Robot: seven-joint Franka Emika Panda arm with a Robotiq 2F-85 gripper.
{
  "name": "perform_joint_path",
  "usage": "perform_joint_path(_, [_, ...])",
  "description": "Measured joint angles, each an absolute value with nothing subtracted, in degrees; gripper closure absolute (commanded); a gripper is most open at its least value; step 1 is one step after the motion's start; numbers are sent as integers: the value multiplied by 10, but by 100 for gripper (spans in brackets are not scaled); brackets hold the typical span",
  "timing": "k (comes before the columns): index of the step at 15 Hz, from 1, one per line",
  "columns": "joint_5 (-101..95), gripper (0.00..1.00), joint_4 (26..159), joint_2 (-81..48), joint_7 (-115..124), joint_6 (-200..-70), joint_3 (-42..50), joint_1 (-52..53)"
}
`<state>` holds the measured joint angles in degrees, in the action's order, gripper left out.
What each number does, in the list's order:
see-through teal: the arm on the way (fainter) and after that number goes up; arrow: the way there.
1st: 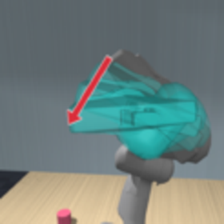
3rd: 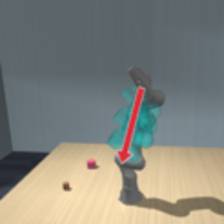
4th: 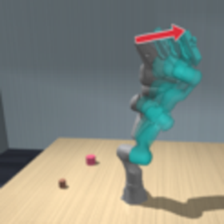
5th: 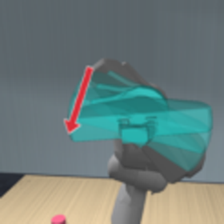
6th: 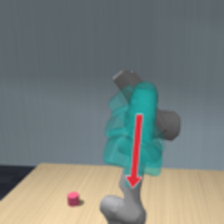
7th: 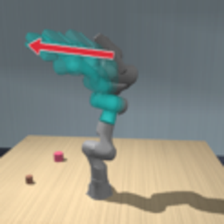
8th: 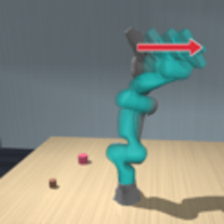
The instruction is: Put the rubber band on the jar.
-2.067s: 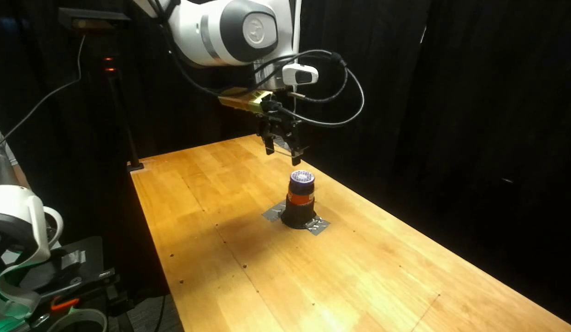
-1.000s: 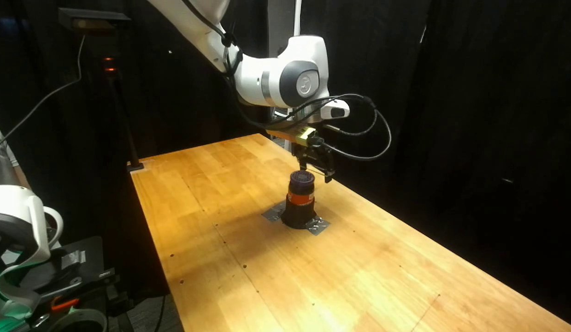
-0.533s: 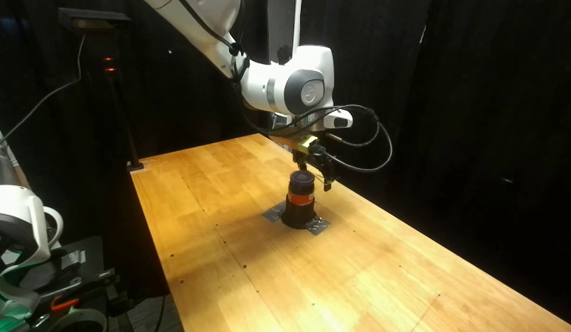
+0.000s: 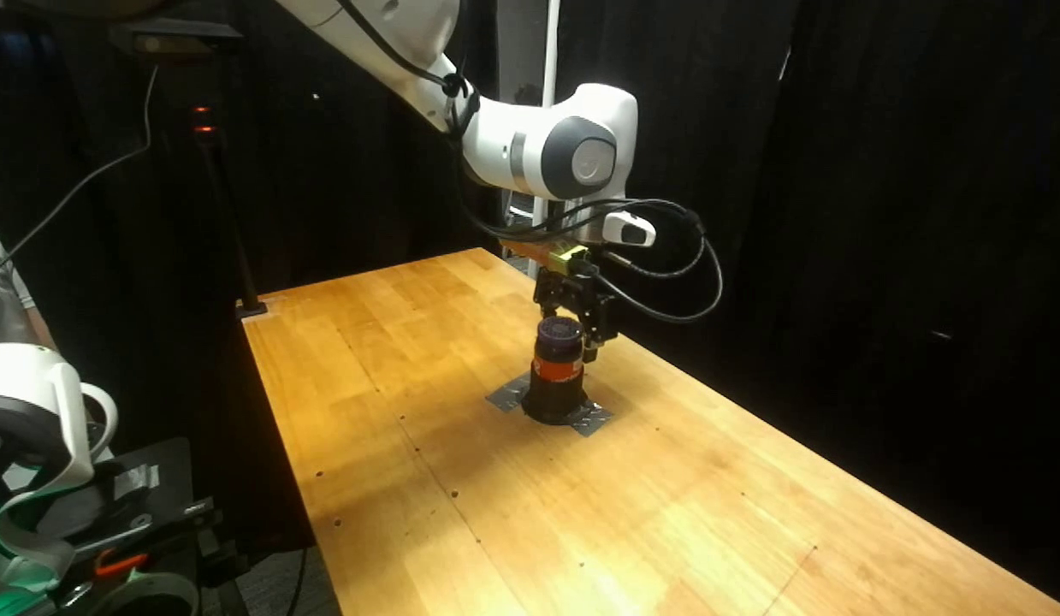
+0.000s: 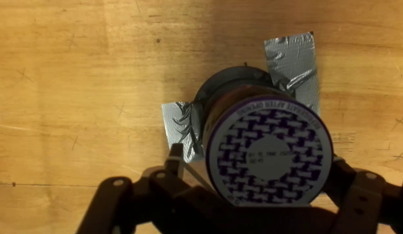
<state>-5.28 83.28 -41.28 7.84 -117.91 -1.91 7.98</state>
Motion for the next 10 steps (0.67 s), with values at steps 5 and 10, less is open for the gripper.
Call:
perform_joint_path(5, [-32,0,806,-420,71,-1120,-20,74])
perform_joint_path(10, [-10,0,803,-420,43,-1093,-25,62])
